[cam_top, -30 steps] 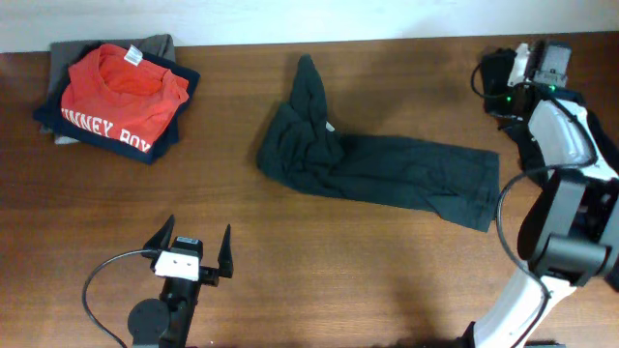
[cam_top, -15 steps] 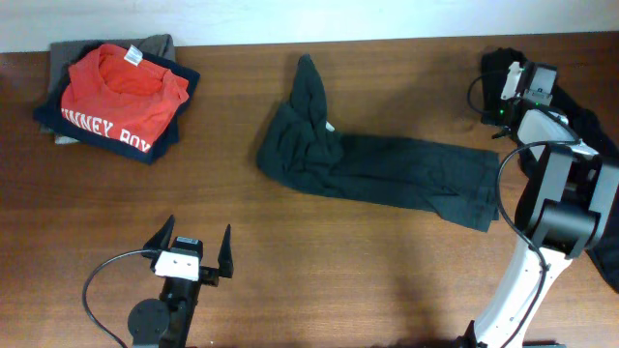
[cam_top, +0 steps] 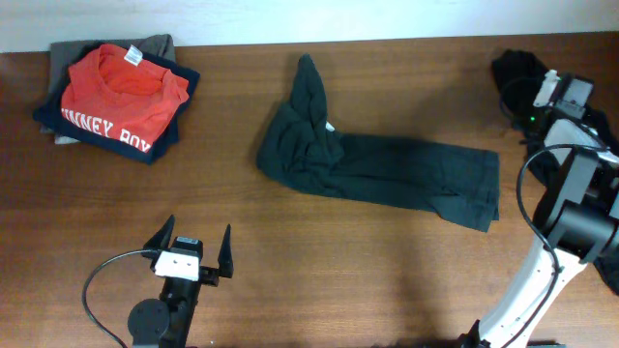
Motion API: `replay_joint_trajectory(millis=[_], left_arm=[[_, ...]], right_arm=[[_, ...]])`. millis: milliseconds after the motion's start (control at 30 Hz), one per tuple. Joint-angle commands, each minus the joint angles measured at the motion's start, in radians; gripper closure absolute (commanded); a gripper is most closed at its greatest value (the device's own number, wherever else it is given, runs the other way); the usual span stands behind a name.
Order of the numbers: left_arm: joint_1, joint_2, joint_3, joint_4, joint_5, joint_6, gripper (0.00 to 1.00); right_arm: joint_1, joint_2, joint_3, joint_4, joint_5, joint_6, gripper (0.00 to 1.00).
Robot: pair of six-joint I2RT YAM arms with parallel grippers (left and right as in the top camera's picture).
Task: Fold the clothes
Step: 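Release the garment and move the right gripper back to the right edge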
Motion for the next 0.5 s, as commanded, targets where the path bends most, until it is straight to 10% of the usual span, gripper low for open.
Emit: replay_joint_trajectory(millis=[0,467], left_arm=[[0.006,-0.007,-0.006,-0.002,-0.007,0.016,0.01],[0.006,-0.007,-0.006,-0.002,-0.007,0.016,0.01]], right_arm=[[-0.048,0.041,0.002,-0.013,0.113,0.000,0.96],[-0.080,-0.041,0.004,-0.043,0.439,0.084,0.85]])
